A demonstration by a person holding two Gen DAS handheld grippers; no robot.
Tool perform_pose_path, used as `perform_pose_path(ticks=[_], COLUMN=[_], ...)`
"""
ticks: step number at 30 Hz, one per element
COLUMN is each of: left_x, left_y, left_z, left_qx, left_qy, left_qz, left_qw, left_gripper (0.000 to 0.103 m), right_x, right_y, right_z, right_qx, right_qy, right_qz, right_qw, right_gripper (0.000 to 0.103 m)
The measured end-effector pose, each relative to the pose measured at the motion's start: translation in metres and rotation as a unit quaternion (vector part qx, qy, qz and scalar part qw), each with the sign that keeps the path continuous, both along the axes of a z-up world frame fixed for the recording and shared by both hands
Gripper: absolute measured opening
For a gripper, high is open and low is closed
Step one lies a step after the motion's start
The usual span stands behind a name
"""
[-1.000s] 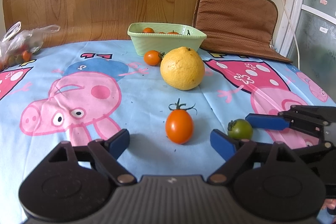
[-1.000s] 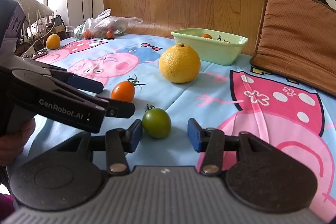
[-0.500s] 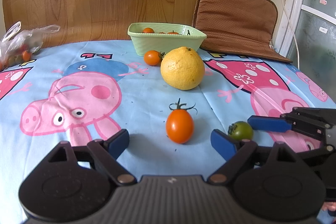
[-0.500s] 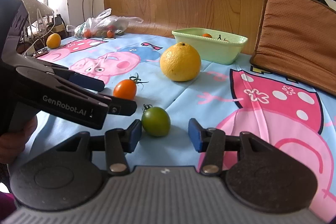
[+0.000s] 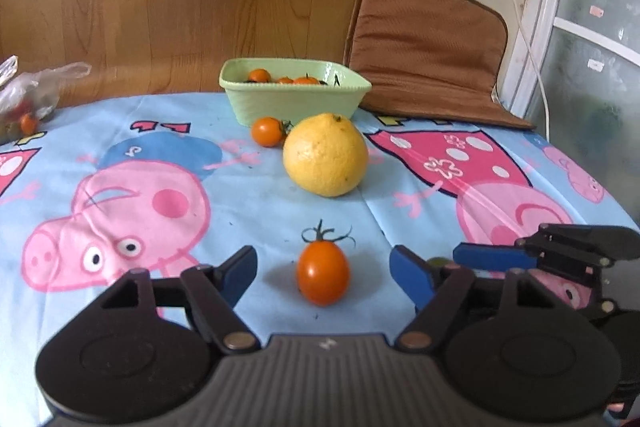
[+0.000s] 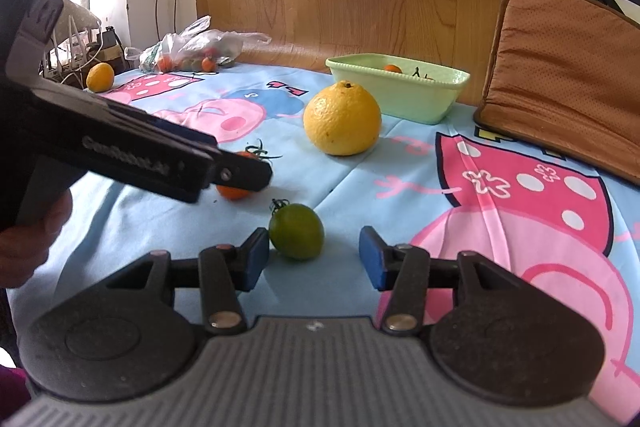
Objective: Organize fruits
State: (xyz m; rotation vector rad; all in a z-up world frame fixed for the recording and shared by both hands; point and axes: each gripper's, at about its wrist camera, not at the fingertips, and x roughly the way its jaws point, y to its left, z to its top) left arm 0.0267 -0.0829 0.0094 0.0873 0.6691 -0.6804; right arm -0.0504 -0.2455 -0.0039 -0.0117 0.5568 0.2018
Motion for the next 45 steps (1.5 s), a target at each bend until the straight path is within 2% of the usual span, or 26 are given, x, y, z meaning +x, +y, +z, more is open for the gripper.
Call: perform_pose_path(ticks=[9, 13, 15, 17, 21, 45], left_x=[0.0, -0.0024, -0.003, -0.0034, -0.0042, -0.0071], left_y=[-0.0028, -0.0041, -0.0041, -0.0035, -0.0022, -0.0007], left_z=[-0.0052, -0.005, -0.0049, -0.0046, -0.0042, -0.0045], left_qx=[0.015, 0.018, 0.02, 0.021, 0.022, 0.026], left_qy=[0.003, -0.001, -0.004, -0.006, -0.008, -0.016], left_qz=[0.01, 0.011, 0.012, 0.013, 0.015, 0.014], left_qw=[0.9998, 0.9998, 0.9997, 0.9997, 0.9996, 0.9994], left_gripper=[0.075, 0.071, 0.065, 0.059, 0.046, 0.046], right_x=[0.002, 0.0019, 0.0021, 0.002, 0.0024, -0.0007], right_y=[0.0039, 0.0065, 0.0061, 0.0068, 0.0072, 0.0045], right_z=[0.0007, 0.0011, 0.0013, 0.0014, 0.0016, 0.0004], right_qx=[0.002, -0.005, -0.005, -0.006, -0.007, -0.005], right_qy=[0.001, -0.001, -0.001, -0.002, -0.004, -0.002], right_qz=[0.005, 0.009, 0.008, 0.007, -0.002, -0.016], right_qw=[1.0, 1.0, 1.0, 1.0, 1.0, 1.0], right_gripper=[0.052, 0.046, 0.041, 0.032, 0.032, 0.035])
